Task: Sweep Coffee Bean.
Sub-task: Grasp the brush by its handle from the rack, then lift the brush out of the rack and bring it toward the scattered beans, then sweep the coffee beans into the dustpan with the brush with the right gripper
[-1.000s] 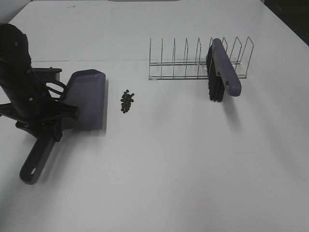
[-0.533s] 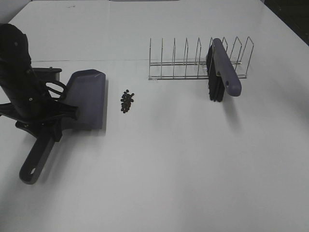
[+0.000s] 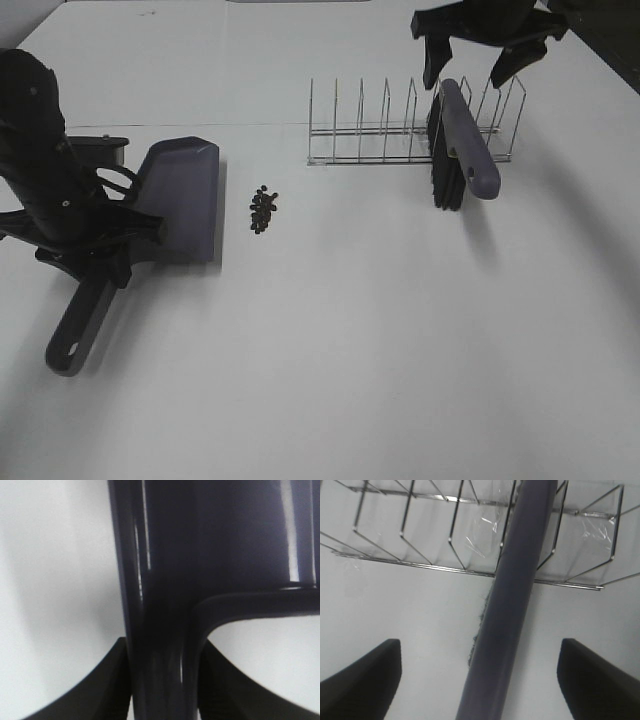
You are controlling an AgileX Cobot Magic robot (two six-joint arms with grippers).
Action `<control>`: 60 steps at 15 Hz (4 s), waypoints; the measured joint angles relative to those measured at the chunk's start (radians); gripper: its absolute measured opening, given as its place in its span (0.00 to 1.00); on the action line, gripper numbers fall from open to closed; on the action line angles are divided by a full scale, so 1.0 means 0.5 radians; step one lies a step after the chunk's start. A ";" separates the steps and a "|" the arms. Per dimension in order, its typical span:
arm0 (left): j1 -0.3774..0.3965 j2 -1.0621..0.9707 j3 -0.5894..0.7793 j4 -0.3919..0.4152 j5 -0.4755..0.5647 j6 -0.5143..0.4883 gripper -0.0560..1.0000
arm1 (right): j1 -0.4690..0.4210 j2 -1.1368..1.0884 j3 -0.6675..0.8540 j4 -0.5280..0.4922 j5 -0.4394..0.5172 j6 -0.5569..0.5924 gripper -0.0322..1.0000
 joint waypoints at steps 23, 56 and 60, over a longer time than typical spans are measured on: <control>0.000 0.000 0.000 0.000 -0.058 0.000 0.39 | 0.006 -0.260 -0.002 -0.250 0.022 0.136 0.32; -0.190 0.222 -0.126 0.286 0.146 -0.352 0.39 | 1.280 0.336 0.134 -0.284 0.026 0.270 0.32; -0.190 0.222 -0.126 0.286 0.146 -0.350 0.39 | 1.302 0.326 -0.018 -0.196 0.036 0.252 0.32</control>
